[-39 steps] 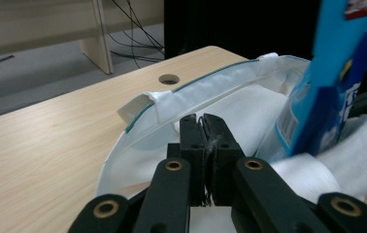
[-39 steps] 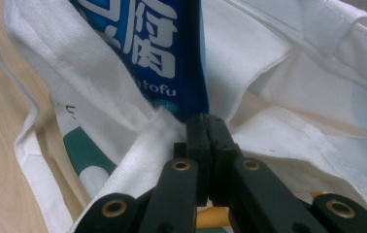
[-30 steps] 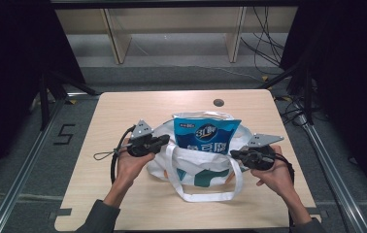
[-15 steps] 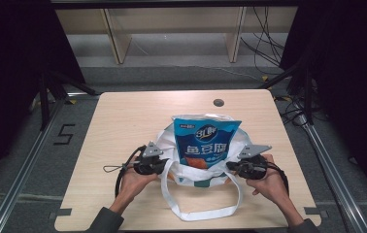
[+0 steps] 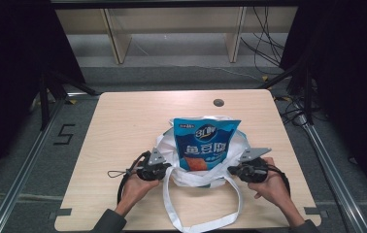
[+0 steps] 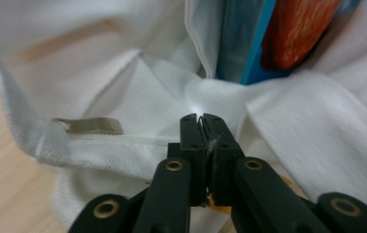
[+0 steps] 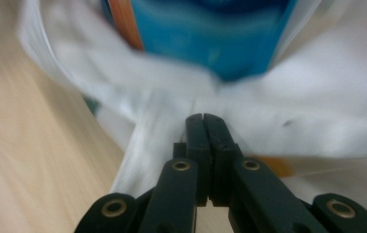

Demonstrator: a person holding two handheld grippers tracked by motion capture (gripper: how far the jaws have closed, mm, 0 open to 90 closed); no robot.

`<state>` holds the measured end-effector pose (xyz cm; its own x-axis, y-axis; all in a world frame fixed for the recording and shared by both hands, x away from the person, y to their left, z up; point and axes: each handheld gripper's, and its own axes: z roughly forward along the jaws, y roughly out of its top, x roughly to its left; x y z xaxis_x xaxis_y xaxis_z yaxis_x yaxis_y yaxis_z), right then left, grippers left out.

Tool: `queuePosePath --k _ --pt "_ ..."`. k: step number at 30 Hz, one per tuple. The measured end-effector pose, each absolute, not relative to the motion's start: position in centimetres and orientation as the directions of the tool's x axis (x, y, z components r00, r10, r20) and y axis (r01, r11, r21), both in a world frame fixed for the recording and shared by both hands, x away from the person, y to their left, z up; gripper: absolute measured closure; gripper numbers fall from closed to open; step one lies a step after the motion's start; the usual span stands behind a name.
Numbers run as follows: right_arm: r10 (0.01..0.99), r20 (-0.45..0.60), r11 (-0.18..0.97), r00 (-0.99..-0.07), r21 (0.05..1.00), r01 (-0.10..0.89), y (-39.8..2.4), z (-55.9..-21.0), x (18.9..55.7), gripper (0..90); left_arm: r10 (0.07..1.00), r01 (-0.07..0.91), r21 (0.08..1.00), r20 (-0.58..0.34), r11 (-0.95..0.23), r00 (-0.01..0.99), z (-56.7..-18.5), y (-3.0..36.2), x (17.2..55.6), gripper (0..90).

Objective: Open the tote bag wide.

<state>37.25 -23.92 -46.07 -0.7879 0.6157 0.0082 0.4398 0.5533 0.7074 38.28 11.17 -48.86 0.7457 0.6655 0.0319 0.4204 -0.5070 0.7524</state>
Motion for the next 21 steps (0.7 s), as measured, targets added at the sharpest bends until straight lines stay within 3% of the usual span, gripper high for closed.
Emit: queuePosePath --k 5,8,9,13,15,21 --pt "0.632 -0.026 0.493 -0.775 0.784 0.376 -25.6 -42.2 36.9 89.7 0.671 0.378 0.848 -0.037 -0.371 0.74 -45.2 12.2 38.9 83.2" --pt "0.66 -0.054 0.465 -0.749 0.812 0.352 -26.4 -41.1 37.6 89.6 0.701 0.364 0.864 -0.018 -0.348 0.713 -44.0 12.7 39.5 82.9" --pt "0.714 -0.069 0.433 -0.696 0.826 0.362 -26.9 -40.6 38.8 89.6 0.73 0.345 0.875 0.013 -0.34 0.684 -43.2 13.3 40.4 82.8" --pt "0.746 -0.107 0.435 -0.657 0.826 0.359 -27.6 -41.5 41.5 89.0 0.762 0.364 0.888 -0.024 -0.281 0.647 -43.5 14.1 42.2 84.1" --pt "0.755 -0.063 0.407 -0.652 0.825 0.391 -27.3 -42.3 42.2 89.7 0.765 0.388 0.888 -0.066 -0.248 0.641 -44.2 14.3 43.1 84.4" --pt "0.762 -0.102 0.458 -0.639 0.782 0.422 -27.6 -45.3 44.5 90.0 0.782 0.449 0.841 -0.05 -0.302 0.621 -48.1 14.6 45.7 88.2"
